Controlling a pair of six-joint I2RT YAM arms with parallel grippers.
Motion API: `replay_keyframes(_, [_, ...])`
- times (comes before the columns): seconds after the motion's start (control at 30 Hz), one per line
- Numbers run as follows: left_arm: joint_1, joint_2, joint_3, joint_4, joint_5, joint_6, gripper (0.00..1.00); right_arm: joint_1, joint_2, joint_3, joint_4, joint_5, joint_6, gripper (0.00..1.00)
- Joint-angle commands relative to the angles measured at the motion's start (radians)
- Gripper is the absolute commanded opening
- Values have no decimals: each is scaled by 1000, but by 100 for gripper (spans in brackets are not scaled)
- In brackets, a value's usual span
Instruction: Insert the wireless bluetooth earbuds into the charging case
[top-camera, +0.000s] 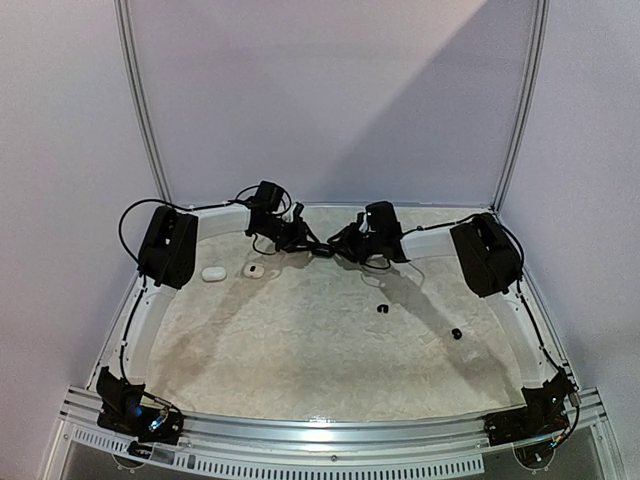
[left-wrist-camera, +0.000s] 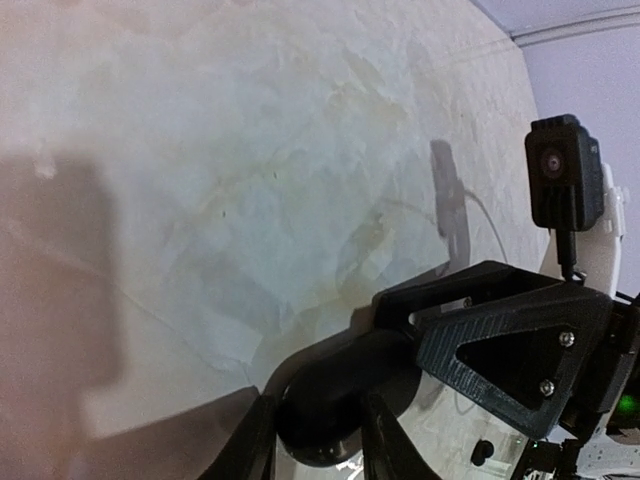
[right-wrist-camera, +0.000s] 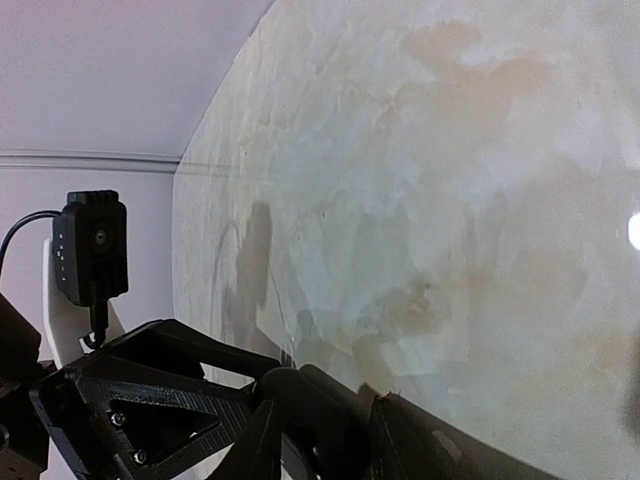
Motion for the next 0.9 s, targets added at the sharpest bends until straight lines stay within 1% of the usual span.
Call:
replay_keyframes(0.0, [-24,-50,-132,-116,-3,-2,29,48,-48,-127,-48,10,-10,31])
replay_keyframes(0.17, [-55,-138,-301,-114,7,23,29,71,-136,-281,-24,7,-22,30])
replay_keyframes(0.3, [-61,-183,-380,-105,26,4,29,89,-218,-408,-19,2,-42,29])
replay_keyframes(0.43, [-68,-246,-465,-113,22,31,29,104,-313,-530,-16,-10,-60,29])
replay_keyframes(0.53, [-67,-289,-527,-56,27,19,31,98,-349,-571,-28,-28,-70,33])
replay_keyframes(0.6, [-65,-302,-530,-55,30,23,36,81,-379,-563,-64,-40,-99,36])
replay_keyframes(0.7, [-56,-329,-510,-54,63,45,47,55,-416,-490,-191,-57,-220,46])
replay_keyframes(0.77, [-49,-345,-472,-86,81,83,52,40,-437,-420,-300,-59,-363,54])
replay_keyframes(0.87, [-29,-367,-415,-144,117,122,54,36,-440,-272,-481,-34,-677,62])
